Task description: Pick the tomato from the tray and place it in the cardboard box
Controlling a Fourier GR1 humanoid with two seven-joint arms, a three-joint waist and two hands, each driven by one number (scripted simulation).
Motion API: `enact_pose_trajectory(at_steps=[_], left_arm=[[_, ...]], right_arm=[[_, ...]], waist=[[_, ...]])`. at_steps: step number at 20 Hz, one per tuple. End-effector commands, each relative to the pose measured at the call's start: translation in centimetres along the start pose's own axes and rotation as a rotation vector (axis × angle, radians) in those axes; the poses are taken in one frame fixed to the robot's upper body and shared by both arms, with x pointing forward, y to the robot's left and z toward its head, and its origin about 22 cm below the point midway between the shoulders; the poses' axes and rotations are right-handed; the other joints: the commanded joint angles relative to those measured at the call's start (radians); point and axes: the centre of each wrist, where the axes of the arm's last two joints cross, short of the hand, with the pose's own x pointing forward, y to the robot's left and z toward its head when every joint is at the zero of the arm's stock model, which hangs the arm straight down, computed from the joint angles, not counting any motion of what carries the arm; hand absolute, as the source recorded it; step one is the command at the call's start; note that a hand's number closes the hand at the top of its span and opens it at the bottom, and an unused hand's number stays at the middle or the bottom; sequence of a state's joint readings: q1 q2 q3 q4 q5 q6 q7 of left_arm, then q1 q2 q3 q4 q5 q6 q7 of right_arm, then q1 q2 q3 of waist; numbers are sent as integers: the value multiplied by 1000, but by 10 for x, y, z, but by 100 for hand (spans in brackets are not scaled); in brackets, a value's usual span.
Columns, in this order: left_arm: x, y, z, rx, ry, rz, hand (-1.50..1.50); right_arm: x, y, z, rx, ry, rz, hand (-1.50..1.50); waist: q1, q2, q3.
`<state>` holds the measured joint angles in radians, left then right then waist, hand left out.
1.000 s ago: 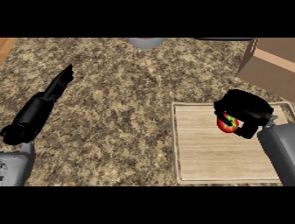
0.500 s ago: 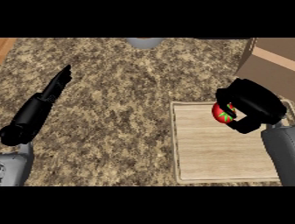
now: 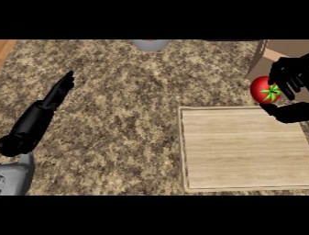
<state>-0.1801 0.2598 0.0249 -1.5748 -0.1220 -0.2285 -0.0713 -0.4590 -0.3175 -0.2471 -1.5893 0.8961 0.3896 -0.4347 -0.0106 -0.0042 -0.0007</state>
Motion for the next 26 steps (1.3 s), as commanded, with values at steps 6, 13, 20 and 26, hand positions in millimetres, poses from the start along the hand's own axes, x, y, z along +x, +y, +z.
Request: enact_pose_trajectory(at_steps=[6, 13, 20, 26], left_arm=[[18, 1, -10, -11, -21, 4, 0], [10, -7, -6, -33, -27, -1, 0], [7, -18, -25, -39, -41, 6, 0], [5, -13, -17, -47, -57, -5, 0]], right_arm=[[-55, -76, -8, -235, 341, -78, 150], [-103, -102, -22, -229, 446, 32, 150], [-141, -115, 8, 125, 582, 63, 150], [-164, -91, 31, 308, 579, 48, 150]], waist=[[26, 7, 1], [49, 14, 1], [64, 31, 2], [75, 31, 3]])
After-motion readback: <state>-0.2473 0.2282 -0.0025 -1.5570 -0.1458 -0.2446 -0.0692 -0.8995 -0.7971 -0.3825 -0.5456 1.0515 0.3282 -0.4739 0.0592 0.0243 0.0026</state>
